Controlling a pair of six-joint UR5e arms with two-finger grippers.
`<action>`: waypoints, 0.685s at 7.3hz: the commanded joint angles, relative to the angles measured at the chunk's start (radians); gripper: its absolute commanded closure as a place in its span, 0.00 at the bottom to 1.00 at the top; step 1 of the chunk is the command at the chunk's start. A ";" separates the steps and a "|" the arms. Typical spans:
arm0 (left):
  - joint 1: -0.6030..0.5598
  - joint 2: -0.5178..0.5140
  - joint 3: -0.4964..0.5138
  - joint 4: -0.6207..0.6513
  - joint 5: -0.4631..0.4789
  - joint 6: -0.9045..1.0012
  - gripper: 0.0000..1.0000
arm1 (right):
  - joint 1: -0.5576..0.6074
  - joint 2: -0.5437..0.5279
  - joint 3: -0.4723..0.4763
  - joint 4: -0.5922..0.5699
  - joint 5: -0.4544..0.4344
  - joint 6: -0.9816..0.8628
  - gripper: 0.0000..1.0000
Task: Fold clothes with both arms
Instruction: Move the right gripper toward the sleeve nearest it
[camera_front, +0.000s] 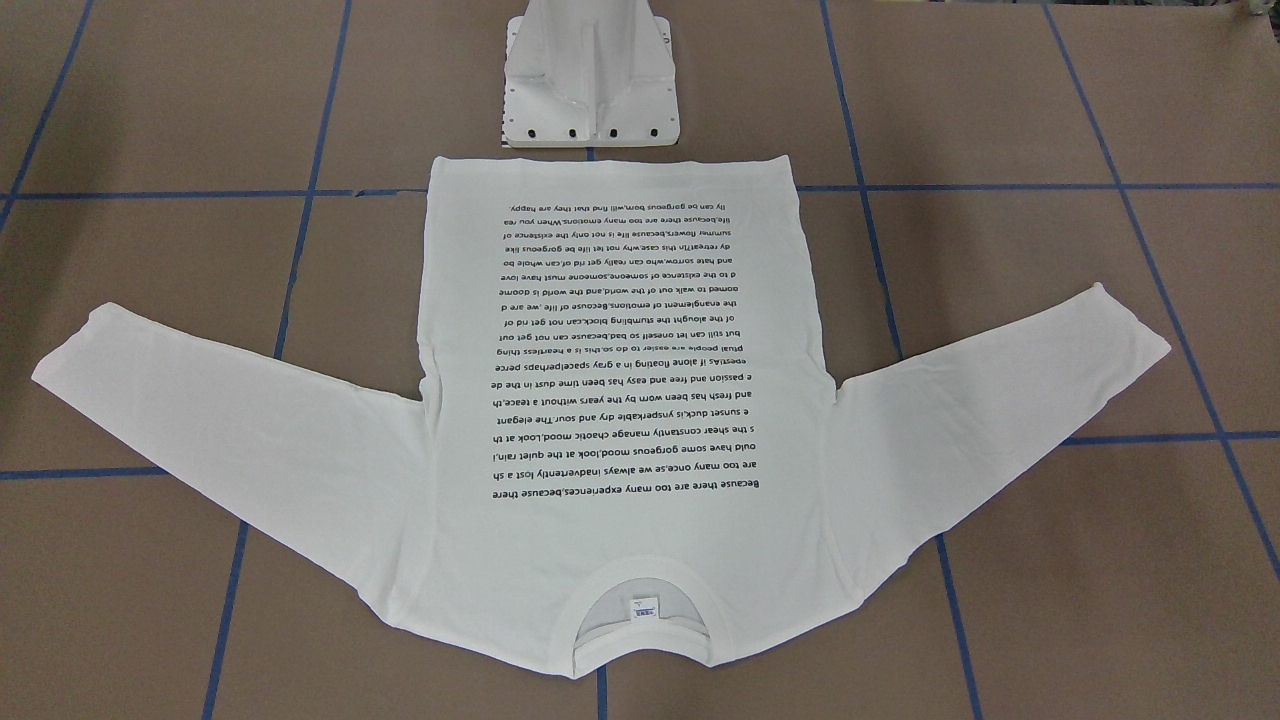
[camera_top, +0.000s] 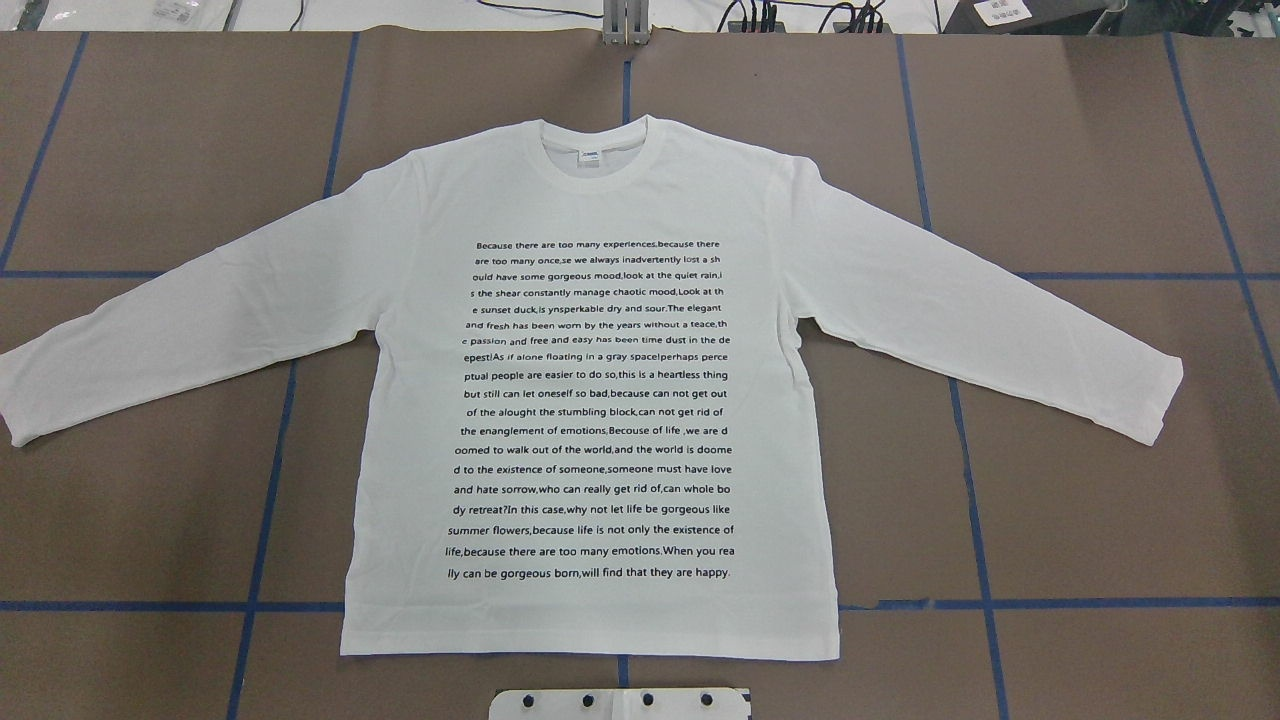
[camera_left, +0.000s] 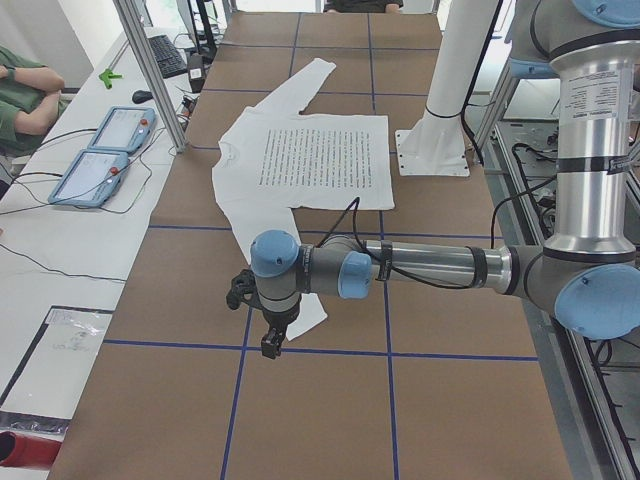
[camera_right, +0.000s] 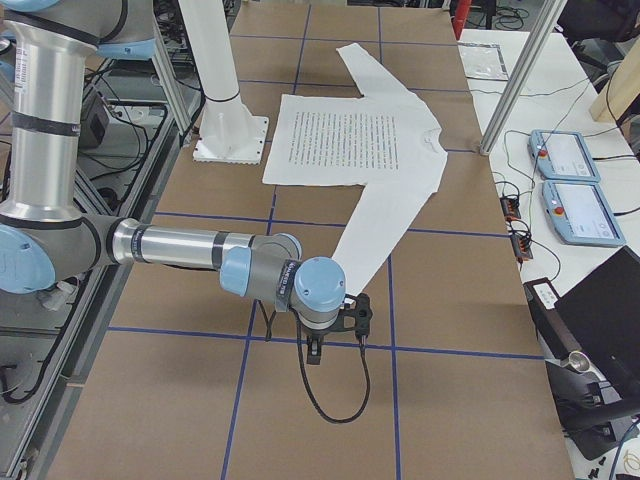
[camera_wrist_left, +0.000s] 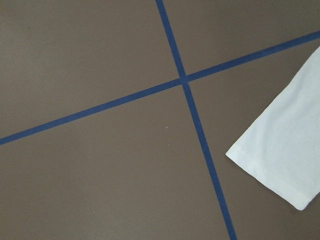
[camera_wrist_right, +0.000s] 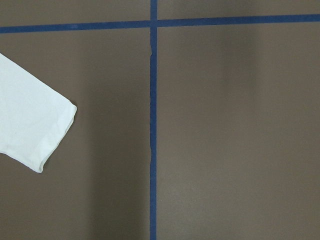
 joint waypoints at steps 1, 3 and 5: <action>-0.001 -0.001 -0.001 -0.007 -0.016 0.001 0.00 | 0.000 0.003 0.006 0.002 -0.001 0.008 0.00; -0.001 -0.001 -0.012 -0.012 -0.015 -0.002 0.00 | 0.002 0.008 0.018 0.002 -0.001 0.017 0.00; -0.001 -0.027 -0.017 -0.015 -0.016 -0.005 0.00 | -0.003 0.029 0.057 0.005 -0.007 0.036 0.00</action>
